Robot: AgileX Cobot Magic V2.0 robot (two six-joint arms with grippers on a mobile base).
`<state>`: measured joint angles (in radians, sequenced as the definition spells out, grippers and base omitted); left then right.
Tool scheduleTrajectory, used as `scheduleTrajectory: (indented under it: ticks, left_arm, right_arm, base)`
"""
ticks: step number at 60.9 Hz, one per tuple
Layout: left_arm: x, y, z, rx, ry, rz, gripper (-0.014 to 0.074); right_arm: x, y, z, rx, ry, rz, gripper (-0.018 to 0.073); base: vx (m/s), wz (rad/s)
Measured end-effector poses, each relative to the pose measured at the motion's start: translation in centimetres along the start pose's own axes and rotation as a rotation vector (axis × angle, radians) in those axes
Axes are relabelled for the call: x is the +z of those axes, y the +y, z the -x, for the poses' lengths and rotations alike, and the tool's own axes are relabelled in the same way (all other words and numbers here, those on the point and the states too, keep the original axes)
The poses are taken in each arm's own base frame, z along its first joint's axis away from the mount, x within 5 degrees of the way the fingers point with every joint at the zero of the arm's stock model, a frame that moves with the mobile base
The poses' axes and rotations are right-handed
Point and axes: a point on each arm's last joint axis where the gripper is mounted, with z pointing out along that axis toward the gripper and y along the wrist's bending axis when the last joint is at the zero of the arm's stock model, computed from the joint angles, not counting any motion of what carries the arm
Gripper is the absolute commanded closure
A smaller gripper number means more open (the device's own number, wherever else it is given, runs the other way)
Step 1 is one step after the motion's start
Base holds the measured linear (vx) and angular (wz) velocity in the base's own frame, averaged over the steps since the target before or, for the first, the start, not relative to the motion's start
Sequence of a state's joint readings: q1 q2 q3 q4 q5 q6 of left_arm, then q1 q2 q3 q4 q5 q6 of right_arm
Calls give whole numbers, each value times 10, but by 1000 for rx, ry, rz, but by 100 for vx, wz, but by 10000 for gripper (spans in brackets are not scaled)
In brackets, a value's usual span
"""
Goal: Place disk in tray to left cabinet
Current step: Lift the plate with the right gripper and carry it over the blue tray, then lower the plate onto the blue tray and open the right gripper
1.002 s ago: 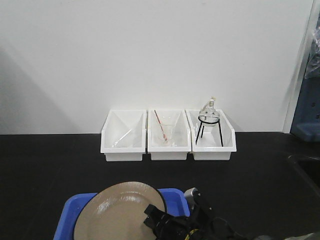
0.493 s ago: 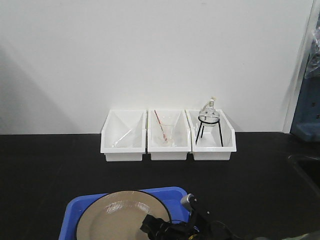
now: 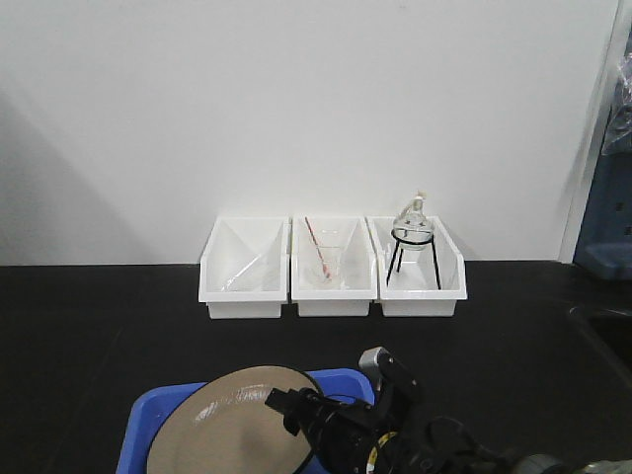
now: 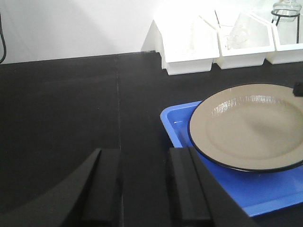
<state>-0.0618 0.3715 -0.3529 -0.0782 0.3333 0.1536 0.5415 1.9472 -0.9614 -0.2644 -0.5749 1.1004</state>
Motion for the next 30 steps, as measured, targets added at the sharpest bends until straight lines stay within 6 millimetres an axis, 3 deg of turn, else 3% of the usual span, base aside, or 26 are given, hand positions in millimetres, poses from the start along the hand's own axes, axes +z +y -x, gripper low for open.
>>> scheduleTrajectory:
  ticks: [15,22,30]
  left_arm:
    - [0,0,0,0,0,0,220]
    - [0,0,0,0,0,0,220]
    - [0,0,0,0,0,0,220]
  right_arm:
    - [-33,10,48,-155,-81,-83,1]
    - [-41,8,53,-258,-45,-148,1]
    - [-54,11,55,-579,53,-222,1]
  base:
    - [0,0]
    - [0,0]
    - [0,0]
